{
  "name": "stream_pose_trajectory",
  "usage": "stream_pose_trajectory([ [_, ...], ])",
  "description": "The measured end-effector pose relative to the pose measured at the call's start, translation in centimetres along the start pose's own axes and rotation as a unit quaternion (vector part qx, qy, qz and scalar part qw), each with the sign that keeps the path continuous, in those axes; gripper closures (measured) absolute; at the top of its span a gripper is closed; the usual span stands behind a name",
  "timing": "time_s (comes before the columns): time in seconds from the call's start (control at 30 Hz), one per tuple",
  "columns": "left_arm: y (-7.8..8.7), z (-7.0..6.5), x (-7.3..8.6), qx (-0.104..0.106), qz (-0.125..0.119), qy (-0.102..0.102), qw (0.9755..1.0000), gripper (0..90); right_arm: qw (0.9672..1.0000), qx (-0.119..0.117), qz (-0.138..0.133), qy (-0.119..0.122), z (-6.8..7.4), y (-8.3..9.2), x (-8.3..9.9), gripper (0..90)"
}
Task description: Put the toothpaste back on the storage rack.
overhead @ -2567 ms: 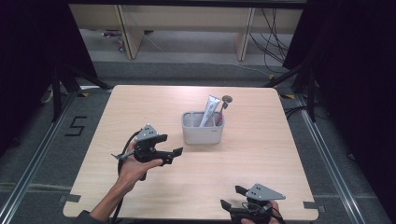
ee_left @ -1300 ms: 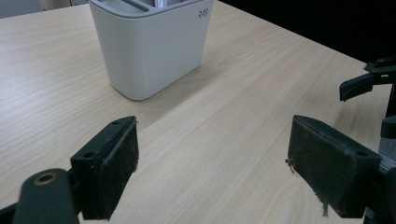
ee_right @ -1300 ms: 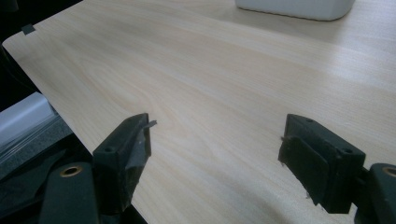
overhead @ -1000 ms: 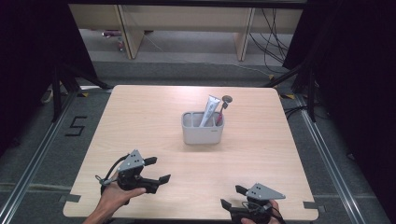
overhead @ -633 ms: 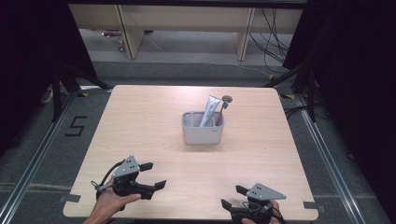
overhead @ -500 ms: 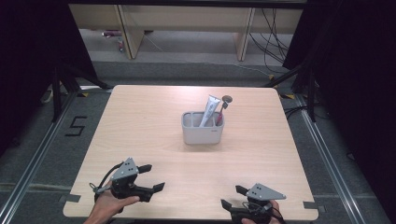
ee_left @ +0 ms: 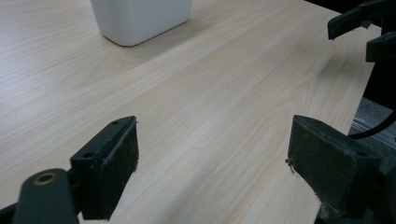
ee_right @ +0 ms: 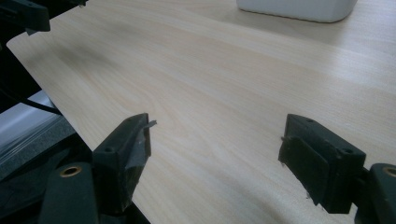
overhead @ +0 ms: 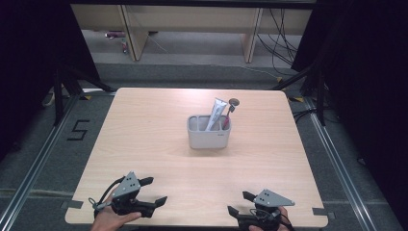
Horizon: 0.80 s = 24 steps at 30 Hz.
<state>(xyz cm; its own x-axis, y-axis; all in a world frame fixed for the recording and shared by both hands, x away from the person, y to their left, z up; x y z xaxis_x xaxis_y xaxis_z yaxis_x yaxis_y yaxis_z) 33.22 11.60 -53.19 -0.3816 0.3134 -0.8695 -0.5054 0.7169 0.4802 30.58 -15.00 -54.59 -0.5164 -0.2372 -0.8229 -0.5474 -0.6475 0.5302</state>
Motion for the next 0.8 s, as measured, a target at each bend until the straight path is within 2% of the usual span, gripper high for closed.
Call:
stream_pose_trajectory([
  [0.1, 0.1, -0.4, 0.4, 0.002, 0.001, -0.006, 1.0000, 15.6, 1.0000, 0.004, 0.000, -0.004, 0.0, -0.1, 0.1, 24.7],
  [0.17, 0.2, -0.6, 0.6, 0.001, -0.002, -0.006, 1.0000, 15.6, 0.9999, 0.013, 0.002, 0.008, -0.2, -0.1, 0.1, 24.7],
  [0.2, 0.4, -0.7, 0.7, 0.001, 0.000, -0.013, 0.9999, 15.6, 1.0000, 0.007, 0.002, 0.005, -0.1, 0.0, 0.0, 24.7],
  [0.27, 0.5, -0.9, 0.8, 0.001, -0.003, -0.009, 1.0000, 15.6, 0.9999, 0.009, 0.005, 0.005, 0.0, 0.2, 0.1, 24.7],
  [0.3, 0.7, -0.9, 1.0, 0.001, 0.001, -0.013, 0.9999, 15.6, 0.9999, 0.007, 0.005, 0.005, 0.1, 0.1, 0.1, 24.7],
  [0.33, 0.7, -1.1, 1.0, 0.002, -0.005, -0.009, 0.9999, 15.6, 0.9999, 0.009, 0.004, 0.007, 0.0, 0.1, 0.0, 24.7],
  [0.37, 0.9, -1.1, 1.1, 0.002, 0.000, -0.014, 0.9999, 15.6, 0.9999, 0.009, 0.005, 0.006, 0.1, 0.2, 0.0, 24.7],
  [0.4, 1.0, -1.2, 1.1, 0.004, -0.004, -0.013, 0.9999, 15.6, 0.9999, 0.007, 0.010, -0.009, 0.4, 0.2, 0.2, 24.7],
  [0.5, 1.3, -1.6, 1.5, 0.004, 0.000, -0.010, 0.9999, 15.6, 0.9998, 0.004, 0.013, -0.013, 0.6, 0.2, 0.2, 24.7],
  [0.53, 1.4, -1.8, 1.7, 0.012, 0.004, -0.011, 0.9999, 15.6, 1.0000, -0.001, 0.002, -0.003, 0.5, 0.0, 0.0, 24.7],
  [0.57, 1.4, -2.0, 2.0, 0.016, 0.009, -0.012, 0.9998, 15.6, 1.0000, 0.002, 0.006, -0.007, 0.6, 0.0, 0.0, 24.7],
  [0.6, 1.4, -2.3, 2.1, 0.019, 0.006, -0.006, 0.9998, 15.6, 0.9999, 0.006, 0.003, 0.011, 0.4, 0.0, -0.1, 24.7],
  [0.67, 1.5, -2.7, 2.6, 0.020, 0.018, -0.009, 0.9996, 15.6, 0.9999, 0.006, 0.011, 0.004, 0.5, -0.2, 0.1, 24.7],
  [0.73, 1.6, -3.1, 2.8, 0.024, 0.021, -0.016, 0.9993, 15.6, 0.9998, 0.010, 0.009, 0.015, 0.3, 0.0, 0.0, 24.5],
  [0.77, 1.6, -3.3, 2.8, 0.026, 0.021, -0.016, 0.9993, 15.6, 0.9999, 0.005, 0.012, 0.007, 0.5, -0.1, 0.1, 24.4],
  [0.8, 1.7, -3.4, 2.9, 0.027, 0.025, -0.018, 0.9992, 15.6, 0.9998, 0.008, 0.010, 0.012, 0.4, -0.2, 0.1, 24.4],
])
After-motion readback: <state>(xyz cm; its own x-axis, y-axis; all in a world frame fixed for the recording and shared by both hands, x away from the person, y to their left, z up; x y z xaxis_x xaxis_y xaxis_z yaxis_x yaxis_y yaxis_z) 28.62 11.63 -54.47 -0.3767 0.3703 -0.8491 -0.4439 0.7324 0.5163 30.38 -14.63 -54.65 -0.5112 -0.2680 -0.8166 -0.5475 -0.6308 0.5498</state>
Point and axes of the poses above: each handheld gripper's, and its own axes: y roughly backward along the jaws, x roughly out of its underside, z roughly to its left, the point moved 10 cm from there along -y, roughly forward along the jaws, and after that the axes turned 1 degree about -y, right-handed, at the moved point
